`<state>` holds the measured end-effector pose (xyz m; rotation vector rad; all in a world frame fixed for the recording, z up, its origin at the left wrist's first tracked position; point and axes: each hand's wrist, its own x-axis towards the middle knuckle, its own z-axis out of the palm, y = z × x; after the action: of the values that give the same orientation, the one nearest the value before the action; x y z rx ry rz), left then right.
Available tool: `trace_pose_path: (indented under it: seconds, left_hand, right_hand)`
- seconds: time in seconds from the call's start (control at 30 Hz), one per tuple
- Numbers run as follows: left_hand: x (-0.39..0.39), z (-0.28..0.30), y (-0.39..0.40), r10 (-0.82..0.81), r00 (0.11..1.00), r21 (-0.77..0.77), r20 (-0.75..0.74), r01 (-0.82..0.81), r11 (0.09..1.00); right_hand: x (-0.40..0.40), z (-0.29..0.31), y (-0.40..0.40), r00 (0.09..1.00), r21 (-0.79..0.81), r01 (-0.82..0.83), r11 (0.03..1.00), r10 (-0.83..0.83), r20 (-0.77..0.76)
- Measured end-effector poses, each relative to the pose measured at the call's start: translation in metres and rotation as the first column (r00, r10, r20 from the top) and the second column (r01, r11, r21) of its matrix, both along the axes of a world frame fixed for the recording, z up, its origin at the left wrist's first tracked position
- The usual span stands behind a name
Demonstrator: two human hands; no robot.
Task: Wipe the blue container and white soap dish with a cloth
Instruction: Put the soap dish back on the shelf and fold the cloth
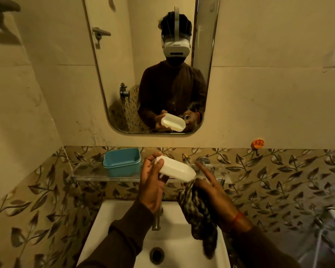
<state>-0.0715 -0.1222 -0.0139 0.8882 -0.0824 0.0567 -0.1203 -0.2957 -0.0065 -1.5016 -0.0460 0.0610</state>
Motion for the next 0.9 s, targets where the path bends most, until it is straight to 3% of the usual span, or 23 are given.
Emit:
trace_pose_path:
  seconds: [0.1, 0.17, 0.2, 0.27, 0.33, 0.4, 0.57, 0.67, 0.9]
  left_hand:
    - [0.007, -0.006, 0.008, -0.061, 0.998, 0.049, 0.012, 0.061, 0.997]
    - [0.012, -0.008, 0.016, -0.085, 0.996, 0.255, 0.029, 0.075, 0.964]
    - [0.014, -0.007, 0.019, -0.079, 0.996, 0.426, 0.042, 0.053, 0.903]
    - [0.019, -0.007, 0.026, -0.066, 0.994, 0.743, 0.092, -0.025, 0.668]
    - [0.026, -0.003, 0.031, -0.086, 0.981, 0.917, 0.175, -0.13, 0.376]
    - [0.034, 0.003, 0.034, -0.105, 0.963, 0.955, 0.247, -0.224, 0.194]
    - [0.054, 0.01, 0.036, -0.14, 0.98, 0.99, 0.138, -0.142, -0.015]
    - [0.065, 0.009, 0.036, -0.141, 0.987, 0.993, 0.082, -0.093, -0.076]
    - [0.083, 0.0, 0.037, -0.111, 0.993, 0.99, -0.027, 0.012, -0.139]
  right_hand:
    - [0.007, 0.0, 0.003, 0.992, -0.103, 0.106, 0.989, -0.097, 0.081]
    - [0.014, -0.001, 0.005, 0.986, -0.13, 0.148, 0.98, -0.136, 0.098]
    - [0.017, -0.001, 0.006, 0.983, -0.133, 0.161, 0.978, -0.147, 0.108]
    - [0.027, 0.0, 0.008, 0.98, -0.159, 0.172, 0.972, -0.153, 0.125]
    - [0.04, -0.001, 0.012, 0.978, -0.215, 0.178, 0.96, -0.149, 0.144]
    - [0.054, -0.003, 0.014, 0.978, -0.293, 0.176, 0.94, -0.134, 0.157]
    - [0.084, -0.012, 0.016, 0.99, -0.562, 0.115, 0.819, -0.049, 0.131]
    - [0.086, -0.018, 0.016, 0.987, -0.572, 0.124, 0.811, -0.043, 0.153]
    - [0.06, -0.037, -0.001, 0.941, -0.402, 0.311, 0.861, -0.22, 0.257]
